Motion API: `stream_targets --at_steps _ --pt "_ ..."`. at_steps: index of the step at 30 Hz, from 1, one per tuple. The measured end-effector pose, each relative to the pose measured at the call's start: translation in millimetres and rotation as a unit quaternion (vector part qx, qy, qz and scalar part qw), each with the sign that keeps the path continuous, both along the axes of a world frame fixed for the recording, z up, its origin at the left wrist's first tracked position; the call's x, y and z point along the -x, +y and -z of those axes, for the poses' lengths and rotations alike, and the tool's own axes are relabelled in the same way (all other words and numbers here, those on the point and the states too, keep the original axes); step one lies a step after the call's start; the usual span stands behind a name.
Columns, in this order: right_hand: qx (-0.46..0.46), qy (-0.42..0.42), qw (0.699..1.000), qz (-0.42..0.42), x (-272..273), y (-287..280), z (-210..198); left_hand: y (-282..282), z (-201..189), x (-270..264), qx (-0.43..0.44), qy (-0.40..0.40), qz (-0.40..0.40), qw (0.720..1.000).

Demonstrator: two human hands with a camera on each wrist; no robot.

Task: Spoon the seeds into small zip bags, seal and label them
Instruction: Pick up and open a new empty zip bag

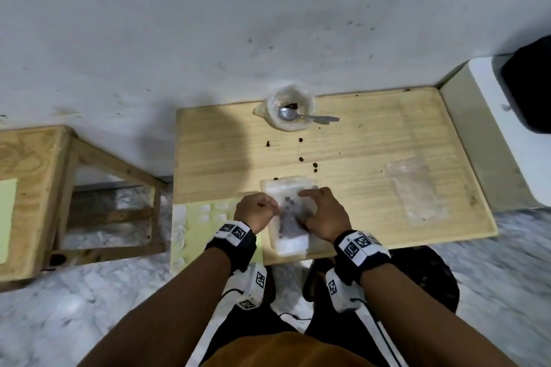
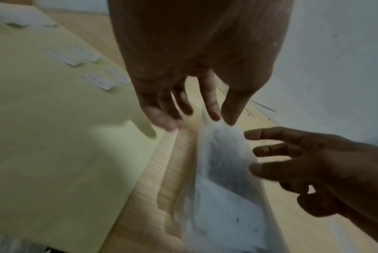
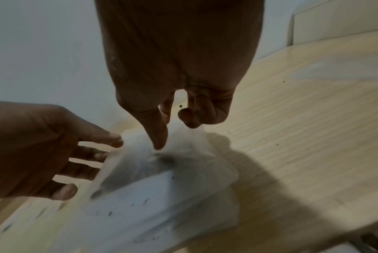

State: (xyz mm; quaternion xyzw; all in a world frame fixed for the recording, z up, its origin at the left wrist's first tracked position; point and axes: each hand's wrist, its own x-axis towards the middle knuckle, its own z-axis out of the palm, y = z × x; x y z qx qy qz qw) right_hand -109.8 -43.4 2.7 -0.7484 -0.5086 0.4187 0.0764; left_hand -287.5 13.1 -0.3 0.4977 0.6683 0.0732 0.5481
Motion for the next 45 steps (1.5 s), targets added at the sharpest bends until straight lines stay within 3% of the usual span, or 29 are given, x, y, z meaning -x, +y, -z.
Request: stream_targets --at_steps 4,8,12,15,21,25,33,40,45 --pt "-0.073 0.042 0.993 0.084 -33.0 -2.6 -4.5 6.1 -13.1 -20.0 -0.161 0.071 -0.058 0.983" --pt "-0.089 0.041 0.984 0.147 -94.6 -9.0 -7.6 14.2 -20.2 -77.9 -0.192 0.007 -0.054 0.980" --pt "-0.045 -0.020 0.976 0.210 -178.4 -22.2 1.6 11.6 -18.8 -163.9 -0.041 -0.090 -0.016 0.995" --pt "0.010 -0.069 0.968 0.241 -230.4 -32.9 9.8 -0.6 -12.2 -221.3 0.073 -0.126 0.002 0.989" --pt "0.100 -0.134 0.970 0.175 -276.9 -45.8 25.9 -17.9 6.3 -296.6 0.136 -0.122 -0.011 0.983" --pt "0.077 -0.131 0.972 0.182 -278.6 -44.1 29.6 -24.4 12.3 -317.1 0.141 -0.108 -0.040 0.983" --pt "0.041 -0.020 0.963 0.265 -284.8 -44.5 38.4 -29.0 21.3 -326.6 0.124 -0.121 -0.106 0.979" --pt "-0.024 -0.003 0.966 0.259 -285.8 -52.2 39.2 -32.5 22.9 -331.7 -0.029 -0.084 0.028 0.996" --pt "-0.166 0.100 0.919 0.344 -289.0 -40.0 17.9 -10.0 1.9 -324.4 -0.102 -0.107 0.051 0.988"
